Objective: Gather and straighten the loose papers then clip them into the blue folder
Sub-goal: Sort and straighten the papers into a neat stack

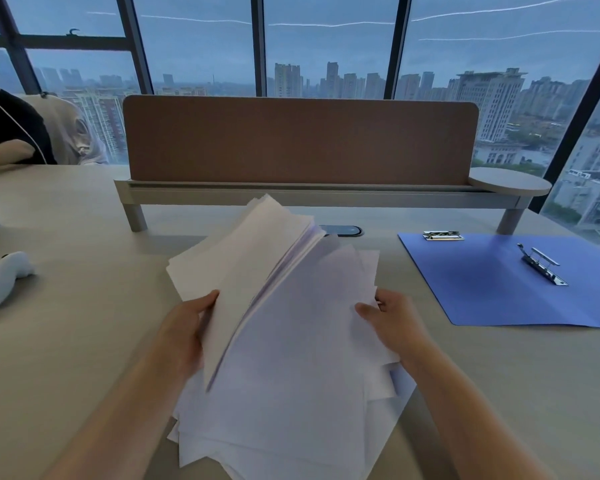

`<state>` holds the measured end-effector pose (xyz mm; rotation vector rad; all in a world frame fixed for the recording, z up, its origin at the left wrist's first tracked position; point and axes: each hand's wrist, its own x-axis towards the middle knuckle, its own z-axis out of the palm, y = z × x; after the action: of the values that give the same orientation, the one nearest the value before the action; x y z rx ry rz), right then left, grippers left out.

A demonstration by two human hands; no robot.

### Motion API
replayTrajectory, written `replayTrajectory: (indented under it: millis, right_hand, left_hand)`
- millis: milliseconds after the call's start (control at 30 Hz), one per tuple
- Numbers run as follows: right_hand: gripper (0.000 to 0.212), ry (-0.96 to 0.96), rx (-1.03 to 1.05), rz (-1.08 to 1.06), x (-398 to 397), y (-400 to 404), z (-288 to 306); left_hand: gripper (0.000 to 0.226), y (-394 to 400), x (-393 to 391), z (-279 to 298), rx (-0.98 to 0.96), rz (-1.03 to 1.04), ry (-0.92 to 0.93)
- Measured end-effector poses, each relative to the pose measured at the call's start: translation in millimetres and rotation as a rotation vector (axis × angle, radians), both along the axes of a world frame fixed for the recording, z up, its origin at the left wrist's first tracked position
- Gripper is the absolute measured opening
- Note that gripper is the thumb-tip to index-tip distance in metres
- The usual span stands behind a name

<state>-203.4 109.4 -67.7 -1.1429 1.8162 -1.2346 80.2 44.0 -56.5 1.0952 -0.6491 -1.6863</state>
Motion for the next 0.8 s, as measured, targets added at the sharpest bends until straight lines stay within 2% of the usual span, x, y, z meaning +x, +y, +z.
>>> replayTrajectory:
  millis: [133,333,467,600,733,800]
  right_hand:
    - [0.014,-0.003,-0.050,0.056,-8.4,0.6,1.2]
    - [0.015,0.034,-0.101,0.108,-11.9,1.1,2.6]
    - [0.031,-0.065,-0.144,0.187,-12.9,-0.7,0.7]
    - [0.028,-0.111,-0.161,0.155,-14.5,-1.8,-1.7]
    - [0.008,0.118,-0.188,-0.039,-18.8,-9.3,-10.0]
    - [0.014,0.269,-0.160,-0.091,-20.0,-10.6,-13.6]
  left_hand:
    - [0.030,-6.2,17.0,3.6,-0.046,-0.037,-0.080]
    - [0.013,-0.3,10.8,7.2,-0.169,-0.043,-0.226]
    - [0.017,3.0,8.4,8.0,-0.205,-0.104,-0.261]
    - [0.020,3.3,9.7,8.1,-0.206,-0.131,-0.272]
    - [0.021,4.8,10.4,8.3,-0.179,-0.135,-0.262]
    - [0.020,4.7,9.9,7.9,-0.172,-0.115,-0.248]
